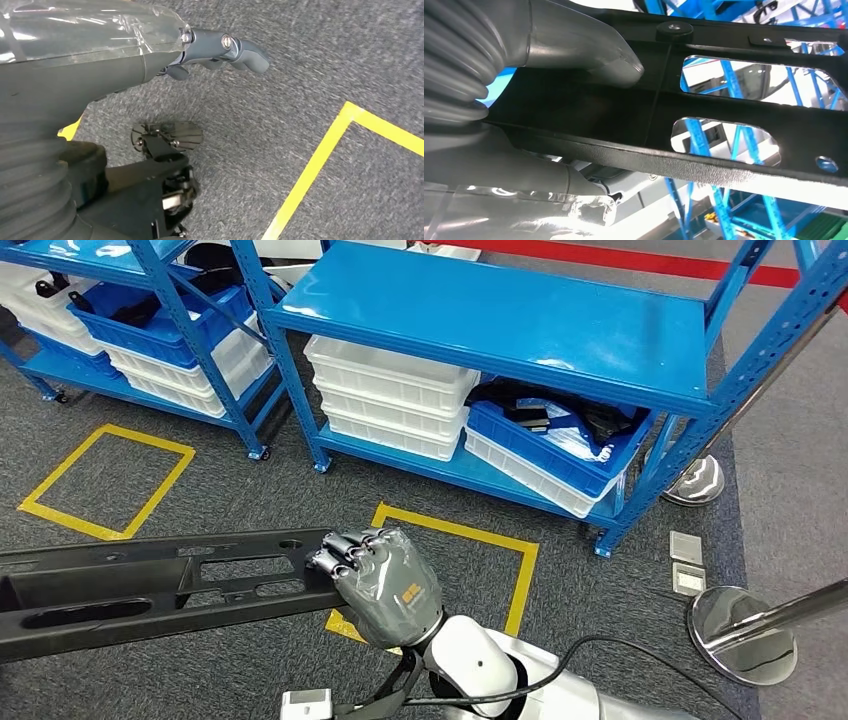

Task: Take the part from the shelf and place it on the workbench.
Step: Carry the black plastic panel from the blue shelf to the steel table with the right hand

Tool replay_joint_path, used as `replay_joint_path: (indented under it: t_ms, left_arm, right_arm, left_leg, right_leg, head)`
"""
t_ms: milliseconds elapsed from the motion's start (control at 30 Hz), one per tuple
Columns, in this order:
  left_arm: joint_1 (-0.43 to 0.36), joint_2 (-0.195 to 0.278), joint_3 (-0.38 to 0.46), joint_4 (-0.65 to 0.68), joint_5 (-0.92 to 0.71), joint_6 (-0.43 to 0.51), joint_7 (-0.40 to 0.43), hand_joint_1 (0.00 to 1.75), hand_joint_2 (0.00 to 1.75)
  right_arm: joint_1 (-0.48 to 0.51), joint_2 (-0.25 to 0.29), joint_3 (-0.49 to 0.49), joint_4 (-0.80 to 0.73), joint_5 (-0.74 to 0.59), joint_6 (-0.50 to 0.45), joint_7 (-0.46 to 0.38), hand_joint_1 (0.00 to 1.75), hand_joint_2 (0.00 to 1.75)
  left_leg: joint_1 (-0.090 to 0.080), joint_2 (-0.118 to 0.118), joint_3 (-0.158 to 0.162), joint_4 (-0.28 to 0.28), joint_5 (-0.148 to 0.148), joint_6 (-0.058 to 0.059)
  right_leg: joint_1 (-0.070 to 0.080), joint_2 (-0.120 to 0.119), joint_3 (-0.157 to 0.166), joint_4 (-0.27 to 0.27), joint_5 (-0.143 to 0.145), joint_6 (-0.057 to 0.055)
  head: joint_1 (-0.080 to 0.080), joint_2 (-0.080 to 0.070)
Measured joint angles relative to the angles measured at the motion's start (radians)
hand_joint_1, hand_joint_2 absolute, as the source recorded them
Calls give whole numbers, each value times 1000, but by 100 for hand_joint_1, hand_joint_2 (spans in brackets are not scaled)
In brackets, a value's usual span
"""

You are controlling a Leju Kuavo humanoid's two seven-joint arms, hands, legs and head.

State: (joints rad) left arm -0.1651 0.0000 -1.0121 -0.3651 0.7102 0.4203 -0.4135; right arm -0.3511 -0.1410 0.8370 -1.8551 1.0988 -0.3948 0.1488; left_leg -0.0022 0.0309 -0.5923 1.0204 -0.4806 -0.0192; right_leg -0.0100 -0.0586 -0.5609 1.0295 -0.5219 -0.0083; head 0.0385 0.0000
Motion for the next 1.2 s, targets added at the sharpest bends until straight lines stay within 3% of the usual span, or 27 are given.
replay_joint_path:
  t_ms: [67, 133, 200, 267, 300, 333, 367, 400, 467, 533, 600, 633, 700, 767, 800, 833, 867, 933, 1000, 1100, 1167, 1200]
  left_arm:
    - [2, 0, 0, 0, 0, 0, 0, 0, 175]
    - [1, 0, 0, 0, 0, 1, 0, 0, 175]
    - [-1, 0, 0, 0, 1, 2, 0, 0, 175]
    - [-1, 0, 0, 0, 1, 2, 0, 0, 175]
    - [-1, 0, 0, 0, 1, 2, 0, 0, 175]
    - [0, 0, 0, 0, 1, 2, 0, 0, 175]
    - [0, 0, 0, 1, 1, 2, 0, 0, 175]
    - [0, 0, 0, 1, 1, 2, 0, 0, 175]
    - [-1, 0, 0, 1, 1, 2, 0, 0, 175]
    - [-1, 0, 0, 1, 2, 2, 0, 0, 175]
    - [1, 1, 0, 1, 2, 2, 0, 0, 175]
    - [2, 2, 0, 1, 2, 2, 0, 0, 175]
    - [1, 3, 0, 1, 2, 2, 0, 0, 175]
    - [-1, 3, 0, 1, 3, 2, 0, 0, 175]
    - [0, 3, 0, 1, 3, 2, 0, 0, 175]
    - [1, 3, 0, 1, 4, 2, 0, 0, 175]
    - [1, 3, 0, 1, 4, 2, 0, 0, 175]
    - [1, 3, 0, 1, 4, 3, 0, 0, 175]
    - [-1, 3, 0, 1, 4, 3, 0, 0, 175]
    - [-1, 4, 0, 1, 4, 3, 0, 0, 175]
    - [0, 4, 0, 1, 4, 4, 0, 0, 175]
    - [-1, 4, 0, 1, 5, 4, 0, 0, 175]
  right_arm:
    - [0, 0, 0, 0, 0, 0, 0, 175, 175]
    - [-2, 0, 0, 0, 0, 0, 0, 175, 175]
    - [-2, 0, 0, 0, 0, 0, 0, 175, 175]
    - [0, 0, 0, 1, 0, 0, 0, 175, 175]
    - [2, -1, 0, 2, -1, 0, 0, 175, 175]
    - [2, -1, 0, 4, -1, 0, 0, 175, 175]
    - [2, -1, 0, 5, 0, 0, 0, 175, 175]
    - [2, -1, 0, 6, 0, 0, 0, 175, 175]
    - [2, -1, 0, 6, 0, 0, 0, 175, 175]
    - [2, 0, 0, 7, 0, 0, 0, 175, 175]
    - [3, 0, 0, 7, 0, 0, 0, 175, 175]
    - [2, 0, 0, 7, 0, 0, 0, 175, 175]
    - [1, 2, 0, 7, 0, 0, 0, 175, 175]
    - [1, 3, 0, 7, 0, 0, 0, 175, 175]
    - [1, 3, 0, 7, 0, 0, 0, 175, 175]
    - [2, 3, 0, 7, 0, 0, 0, 175, 175]
    - [2, 3, 0, 7, 0, 0, 0, 175, 175]
    - [1, 4, 0, 7, 0, 0, 0, 175, 175]
    - [1, 5, 0, 7, 0, 0, 0, 175, 175]
    - [0, 6, 0, 7, 0, 0, 0, 175, 175]
    - [-1, 6, 0, 7, 0, 0, 0, 175, 175]
    - [-1, 5, 0, 7, 0, 0, 0, 175, 175]
  left_leg:
    - [2, -11, 0, -7, 5, 10]
    - [8, -20, 6, -20, 12, 23]
    - [10, -28, 9, -25, 15, 31]
    - [9, -40, 8, -24, 14, 33]
    - [9, -48, 8, -23, 14, 34]
    - [10, -56, 8, -21, 13, 33]
    - [12, -66, 8, -18, 12, 31]
    - [14, -74, 8, -12, 8, 27]
    - [15, -90, 1, 6, -1, 14]
    - [14, -101, -8, 16, -4, 3]
    - [17, -105, -11, 17, -4, -5]
    - [16, -95, -14, 28, -11, -10]
    - [14, -64, -44, 101, -54, -20]
    - [14, -44, -104, 230, -112, -26]
    - [14, -41, -129, 280, -128, -26]
    - [14, -40, -137, 296, -124, -24]
    - [13, -40, -127, 274, -103, -19]
    - [5, -24, -63, 141, -36, -2]
    - [-7, -1, -15, 35, -2, 12]
    - [-11, -6, -8, 6, 1, 20]
    - [-4, -17, -1, -11, 9, 27]
    - [0, -22, 3, -18, 13, 31]
  right_leg:
    - [-1, -4, 4, -2, -3, 10]
    - [-2, 17, -5, 28, -30, 18]
    - [-3, 46, -46, 119, -83, 19]
    - [-3, 55, -106, 242, -134, 20]
    - [-4, 57, -128, 283, -141, 21]
    - [-5, 57, -134, 288, -130, 23]
    - [-6, 58, -120, 254, -99, 24]
    - [-9, 63, -90, 186, -57, 25]
    - [-13, 86, -35, 65, -8, 27]
    - [-12, 99, -22, 31, -6, 21]
    - [-10, 88, -24, 30, -2, 9]
    - [-11, 81, -23, 28, -1, 4]
    - [-13, 64, -21, 25, 1, -5]
    - [-10, 48, -21, 26, -1, -9]
    - [-8, 39, -20, 26, -2, -10]
    - [-7, 31, -19, 26, -3, -12]
    - [-5, 24, -17, 26, -5, -13]
    - [-2, 12, -10, 25, -9, -13]
    - [1, 1, -6, 23, -13, -8]
    - [2, -13, -2, 16, -15, 3]
    - [2, 6, -7, 38, -35, 12]
    - [1, 24, -23, 75, -59, 16]
  head:
    - [0, 0]
    - [2, 0]
    - [7, 0]
    - [12, 0]
    - [14, 0]
    - [14, 0]
    - [15, 0]
    - [16, 0]
    - [18, 0]
    - [19, 0]
    - [17, 0]
    - [14, 0]
    - [5, 0]
    - [-1, 0]
    - [-2, 0]
    - [-2, 0]
    - [-2, 0]
    - [-2, 0]
    - [-1, 0]
    - [-2, 0]
    - [-1, 0]
    - [2, 0]
